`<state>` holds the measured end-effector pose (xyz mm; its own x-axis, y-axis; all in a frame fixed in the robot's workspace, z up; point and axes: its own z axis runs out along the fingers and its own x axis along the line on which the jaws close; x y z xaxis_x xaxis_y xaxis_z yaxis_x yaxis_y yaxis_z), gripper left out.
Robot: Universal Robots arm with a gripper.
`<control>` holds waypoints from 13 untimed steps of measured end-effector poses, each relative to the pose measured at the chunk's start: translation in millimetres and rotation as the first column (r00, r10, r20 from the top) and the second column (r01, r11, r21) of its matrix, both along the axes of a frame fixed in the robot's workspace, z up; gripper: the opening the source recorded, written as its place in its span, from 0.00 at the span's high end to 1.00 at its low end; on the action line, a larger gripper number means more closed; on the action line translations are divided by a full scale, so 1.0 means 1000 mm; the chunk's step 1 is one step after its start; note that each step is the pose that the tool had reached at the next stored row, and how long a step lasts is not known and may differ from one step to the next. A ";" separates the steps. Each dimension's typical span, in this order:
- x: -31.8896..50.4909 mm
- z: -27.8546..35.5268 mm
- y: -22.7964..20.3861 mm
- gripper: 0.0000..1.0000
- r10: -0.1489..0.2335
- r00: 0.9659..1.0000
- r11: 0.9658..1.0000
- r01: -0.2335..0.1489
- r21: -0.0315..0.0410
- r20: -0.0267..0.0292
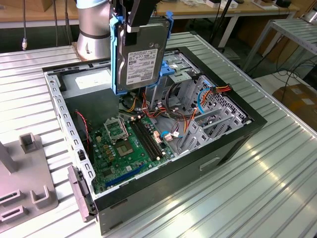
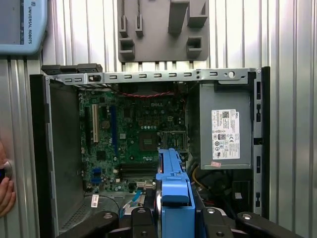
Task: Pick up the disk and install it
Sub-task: 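Insert the disk into the insertion slot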
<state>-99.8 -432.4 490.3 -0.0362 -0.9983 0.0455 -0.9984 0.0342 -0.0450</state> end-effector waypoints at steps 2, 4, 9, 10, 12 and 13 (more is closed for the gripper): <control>0.0048 0.0000 0.0000 0.63 0.000 1.000 1.000 0.000 0.000 0.000; 0.0082 0.0000 0.0000 0.63 0.000 1.000 1.000 0.000 0.000 0.000; 0.0185 0.0000 0.0000 0.63 0.000 1.000 1.000 0.000 0.000 0.000; 0.0211 0.0000 0.0000 0.63 0.000 1.000 1.000 0.000 0.000 0.000; 0.0230 0.0000 -0.0011 0.63 0.000 1.000 1.000 0.000 0.000 0.000; 0.0232 0.0000 -0.0024 0.63 0.000 1.000 1.000 0.000 0.000 -0.001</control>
<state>-76.6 -434.8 490.3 -0.0362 -0.9983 0.0456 -0.9984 0.0342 -0.0443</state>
